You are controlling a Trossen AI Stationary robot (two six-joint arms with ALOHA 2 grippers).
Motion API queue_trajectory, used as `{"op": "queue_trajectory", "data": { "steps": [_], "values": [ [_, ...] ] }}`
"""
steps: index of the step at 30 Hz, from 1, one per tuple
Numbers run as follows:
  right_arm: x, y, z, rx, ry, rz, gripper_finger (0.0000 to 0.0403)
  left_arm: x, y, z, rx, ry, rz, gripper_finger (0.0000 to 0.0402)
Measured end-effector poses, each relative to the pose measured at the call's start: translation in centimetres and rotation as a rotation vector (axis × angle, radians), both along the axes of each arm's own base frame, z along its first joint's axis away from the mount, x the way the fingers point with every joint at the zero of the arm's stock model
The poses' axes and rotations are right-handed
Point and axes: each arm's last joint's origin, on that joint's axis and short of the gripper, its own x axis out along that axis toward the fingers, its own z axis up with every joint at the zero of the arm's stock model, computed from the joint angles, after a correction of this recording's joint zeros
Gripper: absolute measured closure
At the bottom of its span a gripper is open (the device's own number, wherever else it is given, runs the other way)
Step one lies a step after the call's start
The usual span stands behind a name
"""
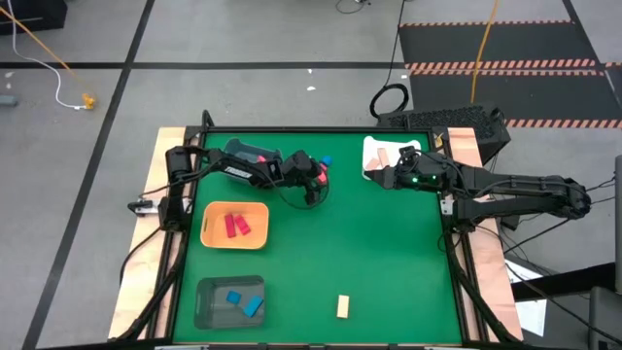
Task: Sort & place blocks by color
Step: Put the orange block into the blue bin
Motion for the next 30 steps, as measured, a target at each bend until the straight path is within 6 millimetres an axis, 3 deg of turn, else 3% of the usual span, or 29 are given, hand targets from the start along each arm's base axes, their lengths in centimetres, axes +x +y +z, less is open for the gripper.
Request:
{"op": "queue_trajectory", "data": {
  "steps": [7, 25, 30],
  "values": [
    [0.0, 0.0, 0.0, 0.0, 0.0, 0.0, 0.0124, -0.1, -0.1, 1.0, -0.009, -0.024, -0.013, 0.0053],
    [0.0, 0.0, 0.0, 0.0, 0.0, 0.0, 0.0124, 0.2, -1.0, 1.1, -0.048, -0.049, -0.01, 0.0054],
    [0.0, 0.0, 0.0, 0.0, 0.0, 0.0, 0.0124, 0.2, -1.0, 1.1, -0.03, -0.045, 0.008, 0.0093]
  ]
}}
